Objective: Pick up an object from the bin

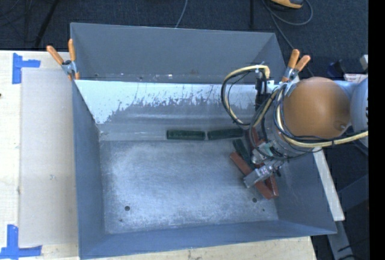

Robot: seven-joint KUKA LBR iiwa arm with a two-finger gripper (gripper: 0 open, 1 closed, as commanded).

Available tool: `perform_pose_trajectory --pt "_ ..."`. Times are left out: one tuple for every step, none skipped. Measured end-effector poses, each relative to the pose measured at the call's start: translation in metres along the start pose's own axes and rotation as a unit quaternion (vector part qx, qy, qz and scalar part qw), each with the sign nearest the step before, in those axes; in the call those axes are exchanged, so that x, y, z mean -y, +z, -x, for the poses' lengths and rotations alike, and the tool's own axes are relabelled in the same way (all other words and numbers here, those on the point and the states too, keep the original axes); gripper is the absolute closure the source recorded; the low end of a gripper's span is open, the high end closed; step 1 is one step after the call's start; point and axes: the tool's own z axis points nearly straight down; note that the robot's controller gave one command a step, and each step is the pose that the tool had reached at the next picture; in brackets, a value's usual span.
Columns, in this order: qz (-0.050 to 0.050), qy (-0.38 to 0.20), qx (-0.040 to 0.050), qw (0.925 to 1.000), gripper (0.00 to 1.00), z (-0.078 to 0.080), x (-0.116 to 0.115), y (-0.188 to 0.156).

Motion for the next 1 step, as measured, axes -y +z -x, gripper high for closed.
perform_pose_trajectory --pt "0.005 -0.083 -0.0057 0.9965 1.0 -0.0046 -0.0091 -0.0131"
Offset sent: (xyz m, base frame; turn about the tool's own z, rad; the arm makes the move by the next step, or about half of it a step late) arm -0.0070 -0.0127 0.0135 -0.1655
